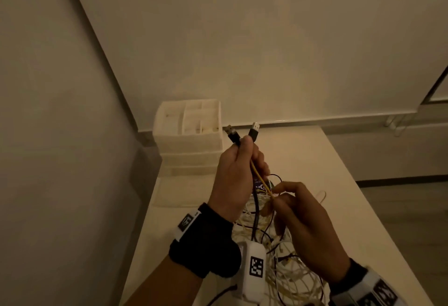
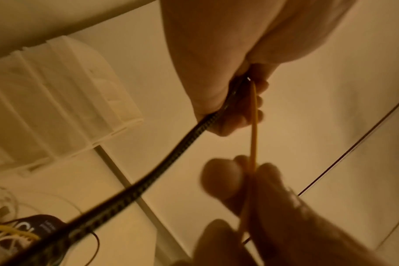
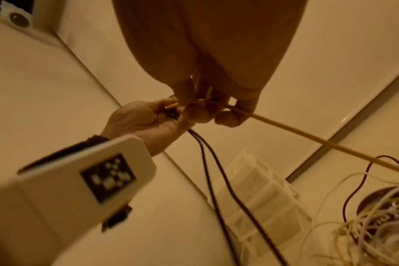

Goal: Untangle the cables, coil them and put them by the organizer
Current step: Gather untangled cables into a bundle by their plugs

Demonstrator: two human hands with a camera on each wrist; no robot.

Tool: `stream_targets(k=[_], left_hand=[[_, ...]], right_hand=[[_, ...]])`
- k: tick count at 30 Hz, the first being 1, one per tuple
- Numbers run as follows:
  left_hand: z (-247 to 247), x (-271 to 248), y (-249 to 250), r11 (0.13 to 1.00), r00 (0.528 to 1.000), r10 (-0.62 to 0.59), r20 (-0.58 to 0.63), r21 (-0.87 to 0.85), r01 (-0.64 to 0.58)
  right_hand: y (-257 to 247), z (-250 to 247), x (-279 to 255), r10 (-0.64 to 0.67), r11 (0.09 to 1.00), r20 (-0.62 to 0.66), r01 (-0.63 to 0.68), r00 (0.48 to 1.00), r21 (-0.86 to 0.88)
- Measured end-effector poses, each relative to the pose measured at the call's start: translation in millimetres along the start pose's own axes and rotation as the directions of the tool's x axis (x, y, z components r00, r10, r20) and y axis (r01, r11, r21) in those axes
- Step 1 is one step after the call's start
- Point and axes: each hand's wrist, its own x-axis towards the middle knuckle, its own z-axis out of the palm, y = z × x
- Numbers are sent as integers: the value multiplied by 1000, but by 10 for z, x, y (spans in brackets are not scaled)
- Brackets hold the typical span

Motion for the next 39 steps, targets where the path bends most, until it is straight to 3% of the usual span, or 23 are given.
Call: stream_targets(k=[4, 7, 11, 13, 15, 17, 19, 21, 25, 28, 30, 33, 39], left_hand=[[-24, -97, 252, 996, 989, 82, 123, -56, -76], [-194, -21, 455, 975, 976, 212, 50, -74, -208], [-396, -49, 605, 947, 949, 314, -9, -74, -314], [-420, -136, 561, 953, 954, 301, -2, 35, -300], [-388, -229, 447, 939, 973, 229, 30, 257, -229], [-317, -291, 292, 819, 980, 159, 122, 538, -200], [-198, -297, 171, 722, 981, 111, 160, 666, -191], [-72, -252, 115, 689, 985, 119, 126, 704, -173], [87, -85, 119, 654, 951, 301, 68, 711, -258], [108, 31, 63, 594, 944, 316, 99, 755, -278], [118, 45, 14, 580, 940, 317, 125, 758, -297], [186, -2, 50, 597, 904, 416, 94, 722, -350], [75, -6, 276, 643, 821, 559, -116, 686, -341]], right_hand=[[415, 78, -52, 5, 985, 139, 19, 990, -171], [944, -38, -62, 104, 983, 96, -87, 990, -164], [1266, -310, 42, 164, 942, 58, -139, 985, -306], [1236, -402, 206, 135, 937, -8, -131, 991, -323], [1091, -458, 407, 103, 960, -113, -129, 988, -249], [819, -477, 589, 65, 981, -152, -90, 986, -169], [499, -488, 722, 17, 986, -105, -34, 994, -166], [194, -495, 815, -30, 982, -19, 26, 999, -187], [-277, -536, 870, -58, 989, 137, 76, 989, -128], [-344, -581, 795, -48, 990, 171, 69, 984, -120], [-266, -582, 728, -42, 993, 149, 58, 988, -106], [-35, -449, 600, -34, 998, 155, 41, 987, -38], [724, -251, 427, 28, 986, 153, -2, 988, -165]])
